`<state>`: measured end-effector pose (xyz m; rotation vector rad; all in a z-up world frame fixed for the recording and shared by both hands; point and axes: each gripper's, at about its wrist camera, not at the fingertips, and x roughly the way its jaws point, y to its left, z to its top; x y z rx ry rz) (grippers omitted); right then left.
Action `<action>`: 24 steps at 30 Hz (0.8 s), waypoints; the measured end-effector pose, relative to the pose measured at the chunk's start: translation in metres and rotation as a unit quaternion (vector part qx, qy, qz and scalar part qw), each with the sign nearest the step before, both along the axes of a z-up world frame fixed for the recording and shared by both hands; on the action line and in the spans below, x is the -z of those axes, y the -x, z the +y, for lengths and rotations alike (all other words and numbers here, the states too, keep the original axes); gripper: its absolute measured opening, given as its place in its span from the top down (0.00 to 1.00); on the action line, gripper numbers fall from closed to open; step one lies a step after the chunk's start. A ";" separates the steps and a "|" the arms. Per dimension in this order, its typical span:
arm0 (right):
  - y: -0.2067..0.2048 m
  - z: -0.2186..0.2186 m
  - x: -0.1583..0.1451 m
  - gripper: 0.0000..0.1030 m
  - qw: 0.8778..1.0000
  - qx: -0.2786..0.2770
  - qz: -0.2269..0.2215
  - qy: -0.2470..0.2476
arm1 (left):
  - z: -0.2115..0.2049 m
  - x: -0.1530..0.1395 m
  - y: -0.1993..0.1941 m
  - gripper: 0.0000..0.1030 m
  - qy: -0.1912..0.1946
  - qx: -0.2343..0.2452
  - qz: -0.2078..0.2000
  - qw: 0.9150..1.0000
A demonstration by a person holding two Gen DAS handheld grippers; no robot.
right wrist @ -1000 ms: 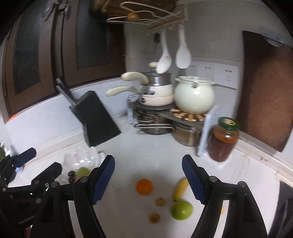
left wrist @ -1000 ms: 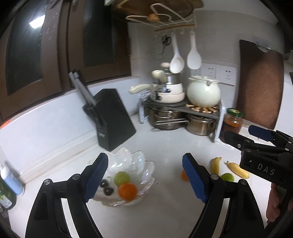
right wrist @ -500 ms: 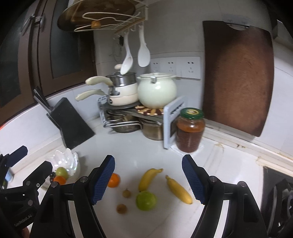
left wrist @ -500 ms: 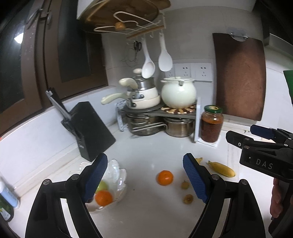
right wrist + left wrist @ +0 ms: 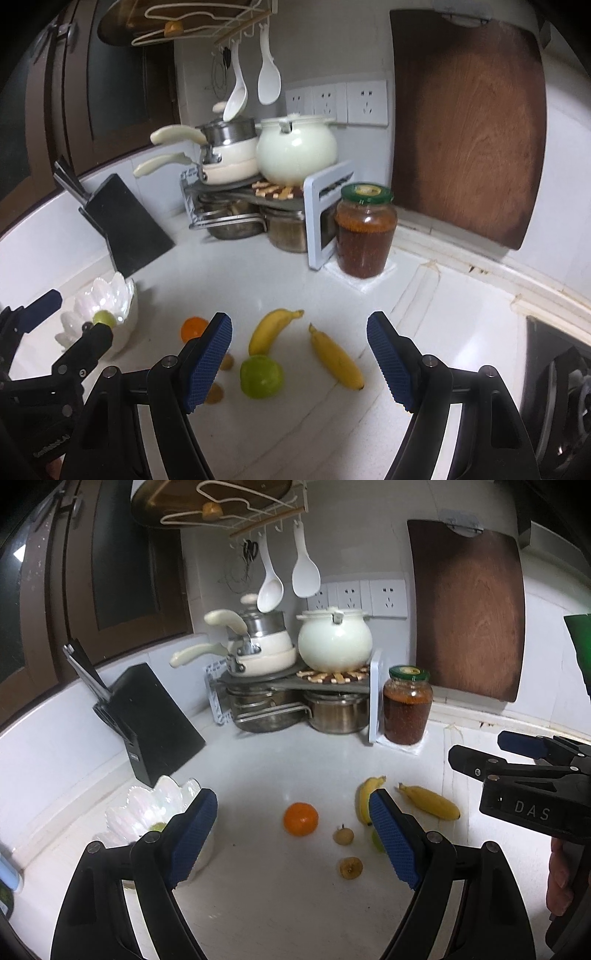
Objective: Organize fruits
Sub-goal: 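Move both grippers back from the bowl toward the remaining fruits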
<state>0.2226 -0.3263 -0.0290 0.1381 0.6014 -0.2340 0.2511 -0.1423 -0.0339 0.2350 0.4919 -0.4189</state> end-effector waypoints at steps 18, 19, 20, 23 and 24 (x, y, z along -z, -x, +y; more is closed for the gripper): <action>-0.026 -0.001 0.056 0.26 0.995 -0.059 0.072 -0.028 | -0.012 0.056 -0.010 0.30 -0.022 0.024 0.067 0.997; -0.027 0.000 0.059 0.26 0.995 -0.063 0.074 -0.029 | -0.013 0.057 -0.011 0.30 -0.022 0.028 0.071 0.997; -0.028 0.000 0.061 0.26 0.995 -0.065 0.076 -0.029 | -0.014 0.060 -0.011 0.31 -0.021 0.033 0.076 0.996; -0.032 0.000 0.069 0.26 0.993 -0.073 0.083 -0.034 | -0.018 0.068 -0.013 0.31 -0.023 0.043 0.088 0.995; -0.034 0.000 0.070 0.26 0.993 -0.075 0.085 -0.037 | -0.019 0.070 -0.015 0.31 -0.024 0.047 0.094 0.994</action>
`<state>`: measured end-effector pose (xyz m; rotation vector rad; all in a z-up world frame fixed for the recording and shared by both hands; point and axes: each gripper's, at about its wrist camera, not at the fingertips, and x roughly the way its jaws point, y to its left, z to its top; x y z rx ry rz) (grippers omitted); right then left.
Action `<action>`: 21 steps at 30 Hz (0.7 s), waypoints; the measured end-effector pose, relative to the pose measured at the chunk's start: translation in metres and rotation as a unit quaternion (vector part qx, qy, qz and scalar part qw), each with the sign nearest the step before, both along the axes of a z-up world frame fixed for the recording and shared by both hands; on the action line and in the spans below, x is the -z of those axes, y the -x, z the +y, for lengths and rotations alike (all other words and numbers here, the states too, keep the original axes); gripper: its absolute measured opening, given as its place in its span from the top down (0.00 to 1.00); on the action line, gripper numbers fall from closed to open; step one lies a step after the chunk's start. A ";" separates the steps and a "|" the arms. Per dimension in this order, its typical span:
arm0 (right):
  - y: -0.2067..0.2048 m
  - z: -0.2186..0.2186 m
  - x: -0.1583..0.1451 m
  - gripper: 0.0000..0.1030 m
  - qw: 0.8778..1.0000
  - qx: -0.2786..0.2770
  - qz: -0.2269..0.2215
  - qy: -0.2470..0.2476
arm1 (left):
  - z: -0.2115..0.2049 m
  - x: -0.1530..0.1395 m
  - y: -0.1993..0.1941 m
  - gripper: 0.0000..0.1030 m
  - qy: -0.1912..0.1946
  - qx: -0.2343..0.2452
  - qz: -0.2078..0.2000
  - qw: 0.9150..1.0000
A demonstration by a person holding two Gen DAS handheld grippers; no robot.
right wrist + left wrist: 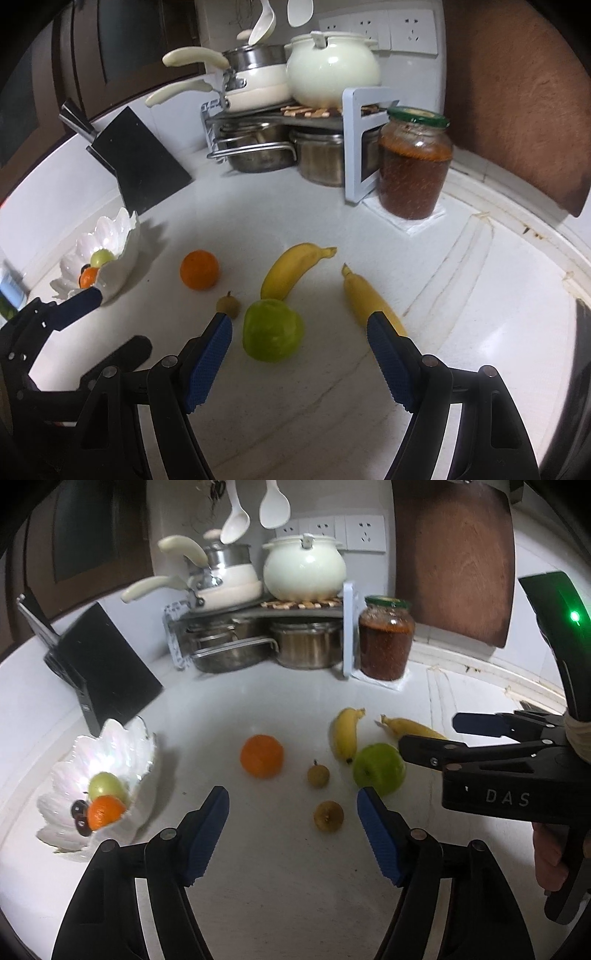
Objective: Organize fruits
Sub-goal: 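Move both grippers back from the bowl toward the remaining fruits, then grasp the small brown fruit with the left gripper while the right gripper grasps the green pomelo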
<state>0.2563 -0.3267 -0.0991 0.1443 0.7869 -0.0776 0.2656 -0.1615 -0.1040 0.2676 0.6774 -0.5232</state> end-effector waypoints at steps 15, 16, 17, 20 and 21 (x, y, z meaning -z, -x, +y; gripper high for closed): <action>-0.023 -0.002 0.028 0.26 0.999 -0.015 0.042 -0.027 | -0.015 0.034 -0.025 0.41 -0.011 0.044 0.071 0.996; -0.024 -0.001 0.029 0.27 0.999 -0.016 0.043 -0.028 | -0.016 0.036 -0.026 0.42 -0.013 0.045 0.073 0.996; -0.026 -0.001 0.031 0.27 0.998 -0.017 0.045 -0.031 | -0.017 0.037 -0.027 0.42 -0.014 0.049 0.073 0.996; -0.029 -0.001 0.034 0.27 0.998 -0.020 0.051 -0.039 | -0.020 0.042 -0.030 0.45 -0.020 0.055 0.075 0.995; -0.031 0.000 0.035 0.28 0.998 -0.020 0.053 -0.040 | -0.021 0.043 -0.031 0.47 -0.020 0.058 0.076 0.995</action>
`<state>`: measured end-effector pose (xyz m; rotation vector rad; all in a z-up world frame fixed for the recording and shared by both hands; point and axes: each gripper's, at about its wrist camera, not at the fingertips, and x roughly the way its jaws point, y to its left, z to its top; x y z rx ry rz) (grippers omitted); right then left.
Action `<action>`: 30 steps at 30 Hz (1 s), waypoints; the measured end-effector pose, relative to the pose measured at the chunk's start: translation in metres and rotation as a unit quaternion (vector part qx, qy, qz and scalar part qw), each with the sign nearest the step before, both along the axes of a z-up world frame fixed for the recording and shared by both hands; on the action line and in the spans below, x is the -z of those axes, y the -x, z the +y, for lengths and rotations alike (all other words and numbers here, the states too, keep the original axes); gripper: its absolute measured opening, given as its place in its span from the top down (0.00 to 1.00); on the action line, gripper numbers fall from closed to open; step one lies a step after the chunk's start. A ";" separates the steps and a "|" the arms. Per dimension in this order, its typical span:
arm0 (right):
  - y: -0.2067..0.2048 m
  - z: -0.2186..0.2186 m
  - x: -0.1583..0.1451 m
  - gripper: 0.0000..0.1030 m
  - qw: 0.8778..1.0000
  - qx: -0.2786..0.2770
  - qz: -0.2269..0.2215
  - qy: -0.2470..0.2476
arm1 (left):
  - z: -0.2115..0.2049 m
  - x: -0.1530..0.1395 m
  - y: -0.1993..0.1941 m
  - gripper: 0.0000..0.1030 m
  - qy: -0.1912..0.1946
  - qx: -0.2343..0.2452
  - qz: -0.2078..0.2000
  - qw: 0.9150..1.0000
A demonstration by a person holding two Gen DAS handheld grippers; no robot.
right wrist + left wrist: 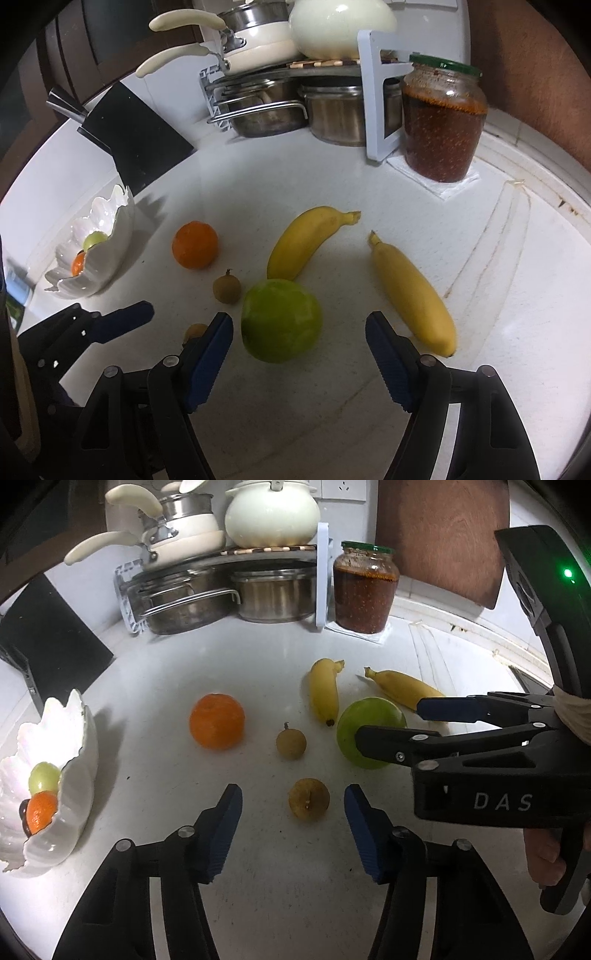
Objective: Organize fruits
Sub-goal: 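Grasp the small brown fruit with the left gripper while the right gripper grasps the green pomelo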
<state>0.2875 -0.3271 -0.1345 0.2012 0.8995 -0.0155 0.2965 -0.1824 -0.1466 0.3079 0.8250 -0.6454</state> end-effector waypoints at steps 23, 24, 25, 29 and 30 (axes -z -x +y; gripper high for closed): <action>-0.011 0.003 0.013 0.52 0.999 -0.007 0.016 -0.048 | -0.003 0.016 -0.008 0.75 0.005 -0.006 0.030 1.000; -0.010 0.003 0.012 0.52 0.999 -0.006 0.015 -0.044 | -0.002 0.015 -0.008 0.75 0.006 -0.009 0.029 1.000; -0.009 0.003 0.012 0.52 0.999 -0.004 0.014 -0.040 | -0.001 0.014 -0.007 0.75 0.006 -0.011 0.028 1.000; -0.003 0.003 0.012 0.52 1.000 0.001 0.011 -0.024 | 0.006 0.007 -0.001 0.75 0.007 -0.025 0.017 1.000; -0.001 0.003 0.011 0.52 1.000 0.002 0.011 -0.021 | 0.007 0.006 0.000 0.75 0.008 -0.028 0.017 0.999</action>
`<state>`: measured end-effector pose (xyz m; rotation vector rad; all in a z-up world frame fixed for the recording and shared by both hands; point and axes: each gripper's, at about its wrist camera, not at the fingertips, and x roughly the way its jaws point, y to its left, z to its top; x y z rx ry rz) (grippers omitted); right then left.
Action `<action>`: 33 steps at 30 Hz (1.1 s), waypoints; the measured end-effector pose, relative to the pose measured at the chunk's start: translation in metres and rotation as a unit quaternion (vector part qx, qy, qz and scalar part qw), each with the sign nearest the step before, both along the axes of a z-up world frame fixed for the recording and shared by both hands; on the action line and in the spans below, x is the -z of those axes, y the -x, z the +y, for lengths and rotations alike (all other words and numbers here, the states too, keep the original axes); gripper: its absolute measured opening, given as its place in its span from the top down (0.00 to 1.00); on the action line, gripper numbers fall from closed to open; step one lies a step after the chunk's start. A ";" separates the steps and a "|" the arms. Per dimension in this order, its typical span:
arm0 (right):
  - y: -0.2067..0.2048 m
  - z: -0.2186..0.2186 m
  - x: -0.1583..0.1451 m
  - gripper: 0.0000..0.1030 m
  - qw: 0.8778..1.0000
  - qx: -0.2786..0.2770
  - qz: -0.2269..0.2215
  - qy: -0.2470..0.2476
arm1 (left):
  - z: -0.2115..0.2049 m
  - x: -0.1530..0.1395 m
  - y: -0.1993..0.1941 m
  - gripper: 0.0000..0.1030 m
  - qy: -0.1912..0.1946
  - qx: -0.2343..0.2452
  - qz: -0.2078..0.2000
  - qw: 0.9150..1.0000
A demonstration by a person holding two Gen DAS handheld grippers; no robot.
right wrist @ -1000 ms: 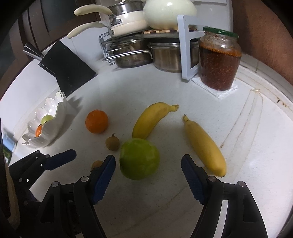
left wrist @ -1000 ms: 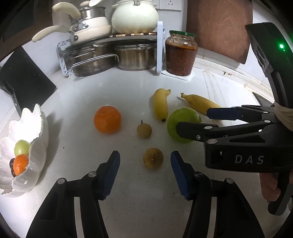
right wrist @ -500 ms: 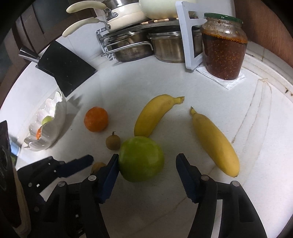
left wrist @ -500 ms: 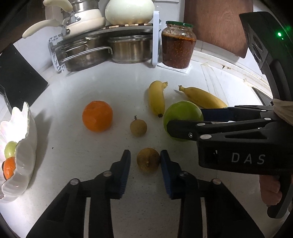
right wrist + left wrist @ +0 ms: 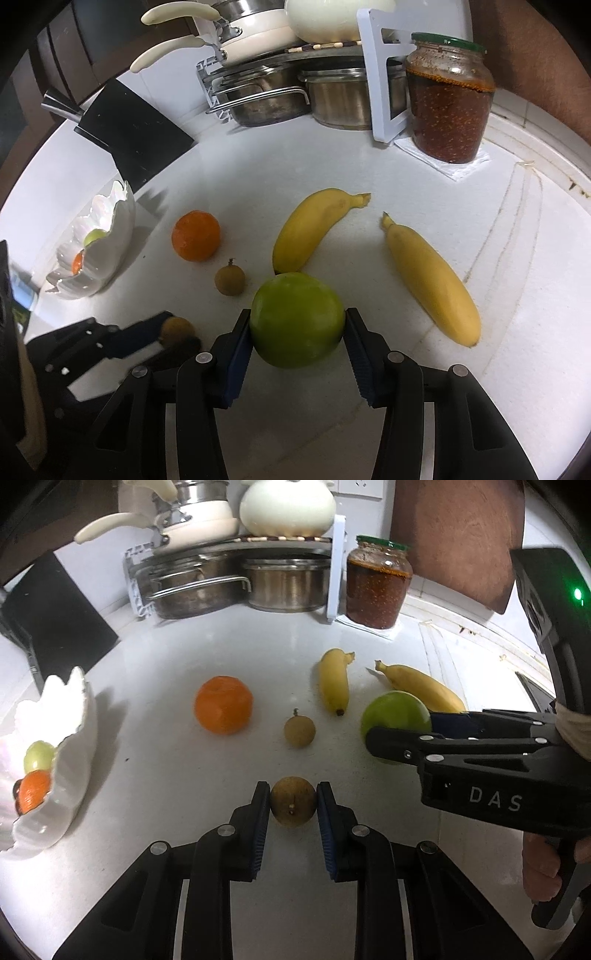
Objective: Organize fruits
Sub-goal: 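Grasp the small brown fruit with the left gripper while the right gripper grasps the green pomelo, then carry the brown fruit with the left gripper while the right gripper carries the pomelo over the bowl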
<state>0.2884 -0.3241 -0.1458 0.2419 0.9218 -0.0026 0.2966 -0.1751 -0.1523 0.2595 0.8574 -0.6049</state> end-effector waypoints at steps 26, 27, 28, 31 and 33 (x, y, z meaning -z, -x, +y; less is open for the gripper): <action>0.065 0.004 -0.066 0.52 0.996 0.032 -0.069 0.041 | 0.026 -0.080 0.049 0.75 0.056 -0.048 -0.095 0.993; 0.066 0.006 -0.069 0.52 0.996 0.032 -0.072 0.042 | 0.027 -0.084 0.050 0.75 0.059 -0.048 -0.100 0.992; 0.067 0.007 -0.073 0.52 0.996 0.031 -0.077 0.045 | 0.028 -0.087 0.052 0.75 0.060 -0.049 -0.104 0.992; 0.071 0.011 -0.083 0.52 0.994 0.031 -0.090 0.048 | 0.032 -0.096 0.056 0.75 0.064 -0.051 -0.120 0.989; 0.072 0.013 -0.090 0.52 0.993 0.030 -0.098 0.050 | 0.035 -0.103 0.058 0.75 0.069 -0.053 -0.129 0.988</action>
